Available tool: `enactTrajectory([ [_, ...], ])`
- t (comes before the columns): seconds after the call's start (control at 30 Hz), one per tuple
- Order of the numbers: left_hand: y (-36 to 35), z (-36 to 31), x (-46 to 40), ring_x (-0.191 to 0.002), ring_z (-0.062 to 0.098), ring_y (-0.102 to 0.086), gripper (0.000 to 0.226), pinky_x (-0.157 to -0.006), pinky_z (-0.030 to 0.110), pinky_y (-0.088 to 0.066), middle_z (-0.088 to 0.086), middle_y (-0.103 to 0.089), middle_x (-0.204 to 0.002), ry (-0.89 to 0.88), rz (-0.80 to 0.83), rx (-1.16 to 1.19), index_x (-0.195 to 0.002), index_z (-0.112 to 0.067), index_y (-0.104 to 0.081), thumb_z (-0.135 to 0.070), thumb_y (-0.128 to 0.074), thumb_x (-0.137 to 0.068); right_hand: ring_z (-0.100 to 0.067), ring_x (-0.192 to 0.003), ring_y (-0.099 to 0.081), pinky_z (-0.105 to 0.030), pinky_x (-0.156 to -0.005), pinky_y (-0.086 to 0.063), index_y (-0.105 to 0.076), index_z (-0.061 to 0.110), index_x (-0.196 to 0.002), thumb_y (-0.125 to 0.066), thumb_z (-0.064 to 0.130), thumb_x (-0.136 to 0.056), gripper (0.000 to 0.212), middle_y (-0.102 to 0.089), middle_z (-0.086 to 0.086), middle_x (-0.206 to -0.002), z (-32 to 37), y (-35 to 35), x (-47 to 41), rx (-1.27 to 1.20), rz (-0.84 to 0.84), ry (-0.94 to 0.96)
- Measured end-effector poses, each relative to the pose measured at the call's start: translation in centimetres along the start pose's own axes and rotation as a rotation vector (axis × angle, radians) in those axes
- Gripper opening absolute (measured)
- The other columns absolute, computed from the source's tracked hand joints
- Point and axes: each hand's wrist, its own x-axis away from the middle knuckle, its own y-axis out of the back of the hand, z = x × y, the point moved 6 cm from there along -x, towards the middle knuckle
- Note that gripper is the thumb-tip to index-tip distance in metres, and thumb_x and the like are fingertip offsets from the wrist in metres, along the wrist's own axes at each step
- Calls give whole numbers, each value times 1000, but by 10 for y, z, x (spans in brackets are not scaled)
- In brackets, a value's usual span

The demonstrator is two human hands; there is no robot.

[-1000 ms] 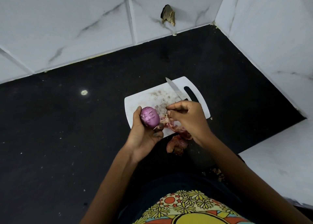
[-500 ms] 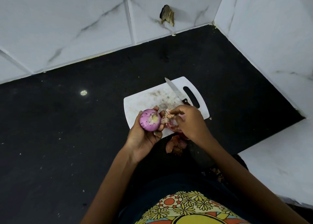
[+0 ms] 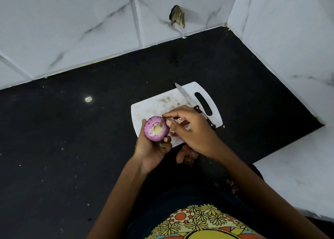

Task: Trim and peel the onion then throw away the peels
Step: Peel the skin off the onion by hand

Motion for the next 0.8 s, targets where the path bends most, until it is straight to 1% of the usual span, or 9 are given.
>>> enactTrajectory([
  [0.07,1,0,1,-33,7,-45,52,-32,11,-34,2,-62,-56,2,-17,9,-81,-12,-58,-49,-27,-100,-10,-106,-57,-34,-94,-49,-67,19,-108,-64,20,-86,22,-64,2,-106,-1,-4,2,-70,32,-25],
  [0.17,5,-1,0,-33,8,-45,61,-32,11,-33,2,-60,-55,-19,-33,26,-81,-13,-59,-62,-25,-94,-11,-102,-60,-39,-90,-51,-69,18,-105,-68,17,-83,22,-66,0,-103,3,-3,3,-101,-10,19],
  [0.33,5,-1,-1,-36,6,-47,65,-32,11,-33,1,-65,-63,-26,-25,40,-81,-12,-60,-65,-24,-92,-13,-96,-62,-32,-85,-53,-70,9,-102,-72,13,-76,26,-67,-6,-99,15,-6,8,50,-63,194],
  [0.43,5,-2,-1,-37,7,-48,64,-34,11,-33,3,-63,-67,-40,-42,57,-81,-12,-61,-64,-26,-92,-11,-95,-63,-30,-84,-53,-70,7,-96,-73,13,-74,22,-70,-7,-97,14,-7,10,109,-122,226],
  [0.53,4,-3,-2,-36,7,-46,63,-34,11,-32,4,-64,-66,-48,-50,61,-80,-11,-61,-62,-27,-93,-7,-95,-62,-30,-83,-52,-70,6,-86,-76,12,-72,16,-70,-7,-95,14,-7,10,78,-142,211],
  [0.6,4,-4,-2,-36,6,-46,64,-34,11,-33,5,-66,-66,-53,-50,49,-80,-10,-62,-62,-27,-93,-6,-95,-63,-28,-84,-53,-69,9,-91,-77,13,-73,21,-70,-3,-98,12,-6,10,17,-128,128],
  [0.67,4,-6,-2,-36,6,-46,64,-33,11,-32,4,-66,-65,-58,-44,32,-81,-11,-62,-63,-27,-93,-4,-97,-63,-25,-87,-53,-67,13,-107,-77,13,-74,35,-69,1,-104,10,-6,8,-38,-95,53],
  [0.7,4,-7,-2,-36,6,-45,64,-33,11,-32,3,-66,-64,-63,-44,23,-81,-11,-62,-63,-26,-93,-5,-98,-62,-25,-87,-53,-66,13,-111,-76,12,-74,38,-68,1,-105,10,-6,7,-33,-89,58],
  [0.8,4,-9,-3,-37,6,-47,62,-34,11,-32,0,-64,-61,-80,-54,10,-79,-13,-62,-62,-27,-94,-7,-94,-64,-29,-85,-53,-70,9,-103,-76,10,-73,31,-70,-3,-100,12,-6,6,-4,-109,97],
])
